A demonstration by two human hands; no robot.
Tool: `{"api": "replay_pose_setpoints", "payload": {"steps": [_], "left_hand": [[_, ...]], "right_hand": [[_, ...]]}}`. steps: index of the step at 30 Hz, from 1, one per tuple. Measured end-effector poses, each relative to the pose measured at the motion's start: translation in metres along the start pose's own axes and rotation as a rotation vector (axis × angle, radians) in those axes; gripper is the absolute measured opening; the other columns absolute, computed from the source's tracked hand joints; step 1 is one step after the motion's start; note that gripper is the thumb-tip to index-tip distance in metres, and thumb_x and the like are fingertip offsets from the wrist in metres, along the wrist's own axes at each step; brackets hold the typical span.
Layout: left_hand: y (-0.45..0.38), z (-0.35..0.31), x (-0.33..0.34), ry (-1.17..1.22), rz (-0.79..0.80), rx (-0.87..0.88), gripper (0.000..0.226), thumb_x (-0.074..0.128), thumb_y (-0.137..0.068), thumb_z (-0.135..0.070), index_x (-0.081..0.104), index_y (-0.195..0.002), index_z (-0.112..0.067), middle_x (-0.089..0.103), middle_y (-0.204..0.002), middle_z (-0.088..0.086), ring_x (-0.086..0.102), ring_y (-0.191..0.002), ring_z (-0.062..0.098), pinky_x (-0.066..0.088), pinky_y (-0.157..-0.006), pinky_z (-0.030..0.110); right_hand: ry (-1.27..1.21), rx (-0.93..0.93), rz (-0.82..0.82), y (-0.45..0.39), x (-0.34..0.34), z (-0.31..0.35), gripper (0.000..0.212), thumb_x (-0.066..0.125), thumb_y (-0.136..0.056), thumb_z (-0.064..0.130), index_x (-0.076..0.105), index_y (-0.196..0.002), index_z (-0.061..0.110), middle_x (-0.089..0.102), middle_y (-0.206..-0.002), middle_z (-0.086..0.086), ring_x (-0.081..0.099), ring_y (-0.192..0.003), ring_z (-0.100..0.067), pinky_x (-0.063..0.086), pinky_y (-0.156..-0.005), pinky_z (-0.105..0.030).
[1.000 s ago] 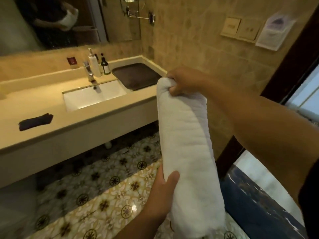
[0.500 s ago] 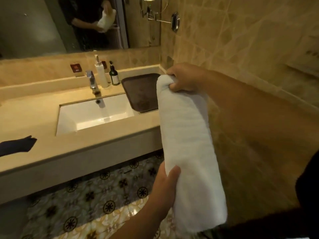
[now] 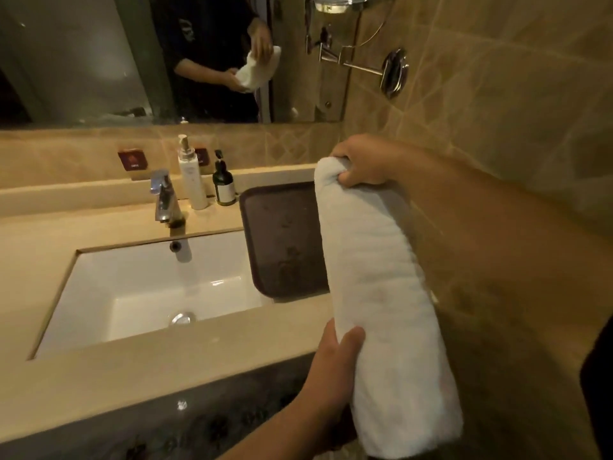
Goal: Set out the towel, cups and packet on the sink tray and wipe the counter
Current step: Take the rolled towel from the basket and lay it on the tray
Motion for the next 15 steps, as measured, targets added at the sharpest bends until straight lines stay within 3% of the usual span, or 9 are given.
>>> {"api": "replay_pose_setpoints", "payload": {"steps": [3, 9, 15], "left_hand": [[-0.068, -0.005, -0.013, 0.026, -0.013, -0.028, 0.045, 0.056, -0.088, -0.047, 0.059, -0.13, -0.032, 0.069, -0.127, -0.005, 0.063, -0.119, 0.018, 0.051, -0.099, 0.041], [-0.181, 0.0, -0.039, 0.014, -0.086, -0.149, 0.054, 0.052, -0.081, -0.051, 0.053, -0.134, -0.039, 0.067, -0.125, -0.016, 0.062, -0.116, 0.007, 0.049, -0.103, 0.045], [-0.275, 0.023, -0.06, 0.095, -0.118, -0.236, 0.053, 0.052, -0.084, -0.054, 0.054, -0.134, -0.039, 0.068, -0.126, -0.012, 0.064, -0.117, 0.013, 0.049, -0.103, 0.047]], "right_hand": [[0.017, 0.02, 0.019, -0.062, 0.009, -0.034, 0.028, 0.069, -0.082, 0.027, 0.066, -0.107, 0.015, 0.062, -0.097, -0.005, 0.052, -0.08, -0.022, 0.036, -0.067, -0.034], [0.087, 0.014, 0.087, -0.174, 0.04, -0.084, 0.03, 0.067, -0.082, 0.032, 0.064, -0.107, 0.015, 0.062, -0.099, -0.005, 0.053, -0.083, -0.023, 0.043, -0.068, -0.037], [0.096, -0.002, 0.208, -0.266, 0.106, -0.127, 0.034, 0.065, -0.084, 0.029, 0.063, -0.115, 0.013, 0.064, -0.109, -0.009, 0.058, -0.094, -0.027, 0.05, -0.078, -0.041]]}}
Point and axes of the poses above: each hand's wrist, its own y-axis away from the middle knuckle, its own x-axis out of the palm, z = x × y, the point moved 1 cm from there along -y, towards the middle knuckle
